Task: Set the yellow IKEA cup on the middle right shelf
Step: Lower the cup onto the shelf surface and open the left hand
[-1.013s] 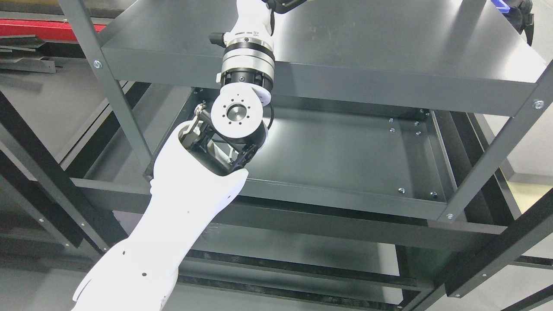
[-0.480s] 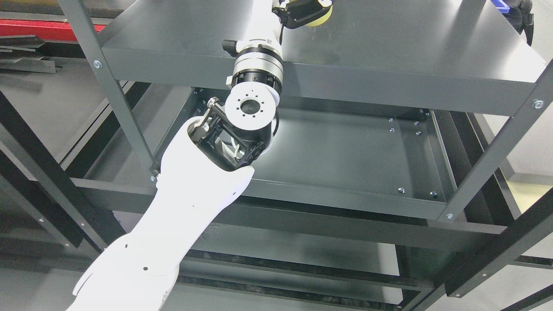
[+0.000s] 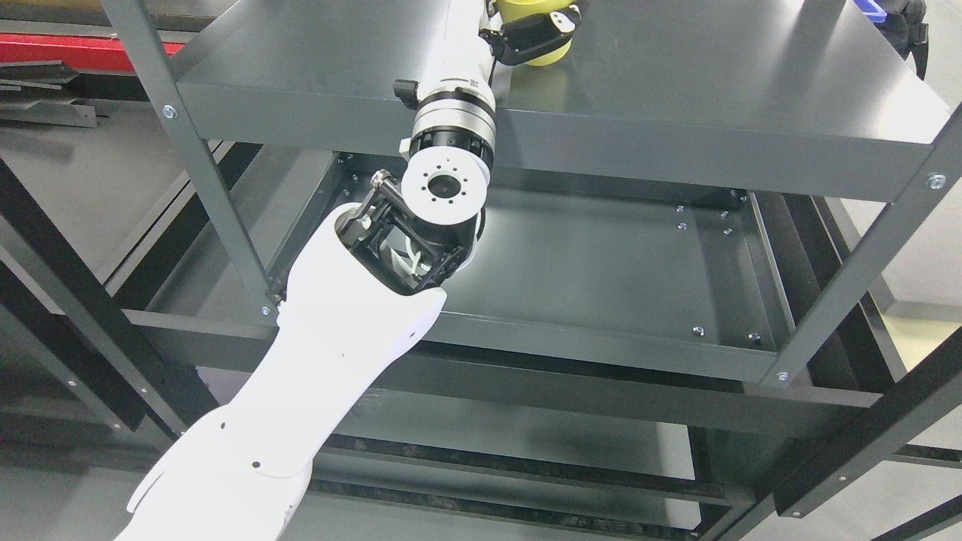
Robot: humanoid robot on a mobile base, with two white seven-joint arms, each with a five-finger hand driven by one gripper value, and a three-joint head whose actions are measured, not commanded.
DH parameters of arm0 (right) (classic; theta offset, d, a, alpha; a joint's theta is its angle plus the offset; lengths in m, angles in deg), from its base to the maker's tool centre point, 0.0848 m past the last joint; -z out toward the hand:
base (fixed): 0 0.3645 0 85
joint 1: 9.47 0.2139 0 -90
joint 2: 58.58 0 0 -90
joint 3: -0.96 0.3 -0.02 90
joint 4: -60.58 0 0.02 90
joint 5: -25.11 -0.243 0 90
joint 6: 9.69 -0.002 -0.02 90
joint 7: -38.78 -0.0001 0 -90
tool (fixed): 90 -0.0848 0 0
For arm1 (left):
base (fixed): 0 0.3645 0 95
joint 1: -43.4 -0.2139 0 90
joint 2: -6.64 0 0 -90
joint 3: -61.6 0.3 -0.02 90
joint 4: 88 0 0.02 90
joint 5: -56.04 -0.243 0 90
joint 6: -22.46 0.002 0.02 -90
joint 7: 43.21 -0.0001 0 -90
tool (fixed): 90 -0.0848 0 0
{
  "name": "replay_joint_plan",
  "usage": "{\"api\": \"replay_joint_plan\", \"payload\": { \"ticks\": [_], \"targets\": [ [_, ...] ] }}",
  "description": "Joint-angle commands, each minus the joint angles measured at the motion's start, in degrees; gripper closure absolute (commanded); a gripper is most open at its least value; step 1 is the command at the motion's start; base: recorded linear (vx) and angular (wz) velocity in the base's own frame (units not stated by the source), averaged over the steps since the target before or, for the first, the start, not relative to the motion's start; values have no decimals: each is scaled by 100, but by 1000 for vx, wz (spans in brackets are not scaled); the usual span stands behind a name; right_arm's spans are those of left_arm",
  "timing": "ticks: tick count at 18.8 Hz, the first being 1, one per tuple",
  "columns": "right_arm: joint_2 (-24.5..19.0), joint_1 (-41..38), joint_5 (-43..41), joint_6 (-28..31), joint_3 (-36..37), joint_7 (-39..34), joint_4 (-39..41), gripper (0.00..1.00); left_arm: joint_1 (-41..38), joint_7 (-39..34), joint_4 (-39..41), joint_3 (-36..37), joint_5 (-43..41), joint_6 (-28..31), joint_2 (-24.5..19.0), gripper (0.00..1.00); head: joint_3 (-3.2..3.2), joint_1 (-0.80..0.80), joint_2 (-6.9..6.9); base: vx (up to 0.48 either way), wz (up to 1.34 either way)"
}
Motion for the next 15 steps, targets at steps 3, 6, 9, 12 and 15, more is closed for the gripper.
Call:
{"api": "replay_joint_plan", "payload": {
  "ticks": [3, 6, 9, 12, 15],
  "targets": [
    [100, -79, -141, 3, -97, 4, 0, 1, -16, 48, -136, 53, -13, 0, -100, 2, 0, 0, 0, 0, 0],
    [100, -79, -141, 3, -97, 4, 0, 1, -24, 40, -109, 53, -83, 0, -100, 1, 0, 0, 0, 0, 0],
    [100, -79, -141, 3, -97, 4, 0, 1, -51, 40, -4, 27, -110, -18, -100, 1, 0, 0, 0, 0, 0],
    [100, -79, -141, 3, -97, 4, 0, 1, -121, 22, 128, -26, -119, -18, -100, 1, 0, 0, 0, 0, 0],
    [100, -79, -141, 3, -97, 4, 0, 1, -200, 39, 294, -157, -110, -18, -100, 1, 0, 0, 0, 0, 0]
  ]
}}
